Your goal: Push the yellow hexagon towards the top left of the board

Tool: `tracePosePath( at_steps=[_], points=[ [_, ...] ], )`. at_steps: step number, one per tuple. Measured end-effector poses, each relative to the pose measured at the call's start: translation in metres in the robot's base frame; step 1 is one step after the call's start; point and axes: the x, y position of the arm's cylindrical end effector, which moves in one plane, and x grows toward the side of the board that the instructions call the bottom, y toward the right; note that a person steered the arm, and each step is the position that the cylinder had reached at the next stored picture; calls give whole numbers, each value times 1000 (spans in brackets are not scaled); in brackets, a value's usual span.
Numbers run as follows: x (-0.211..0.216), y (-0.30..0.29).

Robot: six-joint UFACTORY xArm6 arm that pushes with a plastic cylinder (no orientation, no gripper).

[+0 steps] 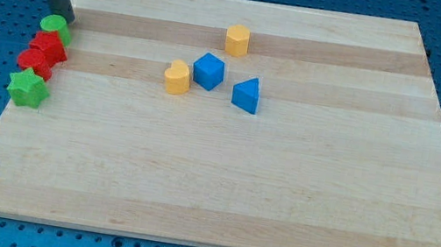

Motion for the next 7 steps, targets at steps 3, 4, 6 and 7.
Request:
tracePosePath(
  at_steps=[3,4,6,7],
  points=[
    [-39,120],
    [-63,203],
    [-25,361],
    [10,375]
  ],
)
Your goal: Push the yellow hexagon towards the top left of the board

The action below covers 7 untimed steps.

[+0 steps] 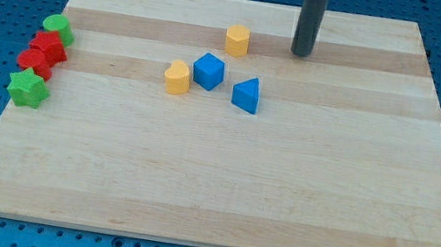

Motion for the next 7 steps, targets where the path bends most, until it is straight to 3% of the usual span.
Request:
tracePosePath(
  at_steps=[2,4,5,7],
  points=[
    [-16,-74],
    [-40,-193],
    [-40,-210],
    [-21,-126]
  ],
)
